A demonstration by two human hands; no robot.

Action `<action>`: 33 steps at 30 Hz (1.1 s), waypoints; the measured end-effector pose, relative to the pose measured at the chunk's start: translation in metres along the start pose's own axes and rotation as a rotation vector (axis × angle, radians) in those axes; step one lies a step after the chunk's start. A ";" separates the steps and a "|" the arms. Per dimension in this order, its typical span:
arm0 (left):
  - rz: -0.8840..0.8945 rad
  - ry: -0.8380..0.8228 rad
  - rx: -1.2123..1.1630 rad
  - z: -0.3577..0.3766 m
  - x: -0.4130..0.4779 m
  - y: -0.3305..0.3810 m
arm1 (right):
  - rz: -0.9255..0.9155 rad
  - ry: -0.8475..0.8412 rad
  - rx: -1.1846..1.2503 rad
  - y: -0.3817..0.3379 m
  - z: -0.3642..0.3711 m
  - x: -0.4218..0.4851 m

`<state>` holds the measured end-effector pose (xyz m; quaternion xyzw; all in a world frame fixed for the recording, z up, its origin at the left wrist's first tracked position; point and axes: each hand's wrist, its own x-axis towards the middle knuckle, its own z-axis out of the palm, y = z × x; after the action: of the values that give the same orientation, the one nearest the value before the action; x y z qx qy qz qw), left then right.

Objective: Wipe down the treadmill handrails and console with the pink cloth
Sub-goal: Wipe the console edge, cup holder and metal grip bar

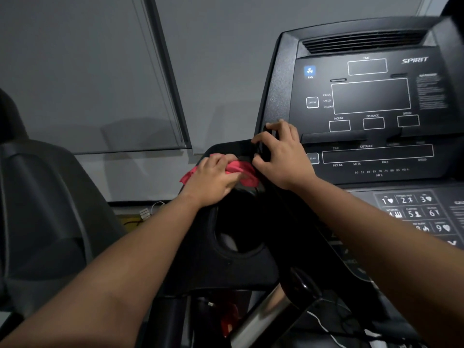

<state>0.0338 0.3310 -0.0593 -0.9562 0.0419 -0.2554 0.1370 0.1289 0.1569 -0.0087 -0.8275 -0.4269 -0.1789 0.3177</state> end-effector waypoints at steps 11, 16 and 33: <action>-0.682 0.152 -0.128 0.005 0.000 0.012 | -0.004 0.020 0.016 0.002 0.001 -0.002; -0.952 0.113 -0.245 0.004 -0.012 0.015 | -0.005 0.008 0.025 0.003 0.000 -0.002; -1.100 -0.004 -0.282 0.002 -0.012 0.001 | -0.016 0.020 0.000 0.001 0.001 -0.001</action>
<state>0.0243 0.3326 -0.0674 -0.8469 -0.4288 -0.2792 -0.1450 0.1293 0.1567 -0.0104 -0.8222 -0.4303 -0.1898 0.3207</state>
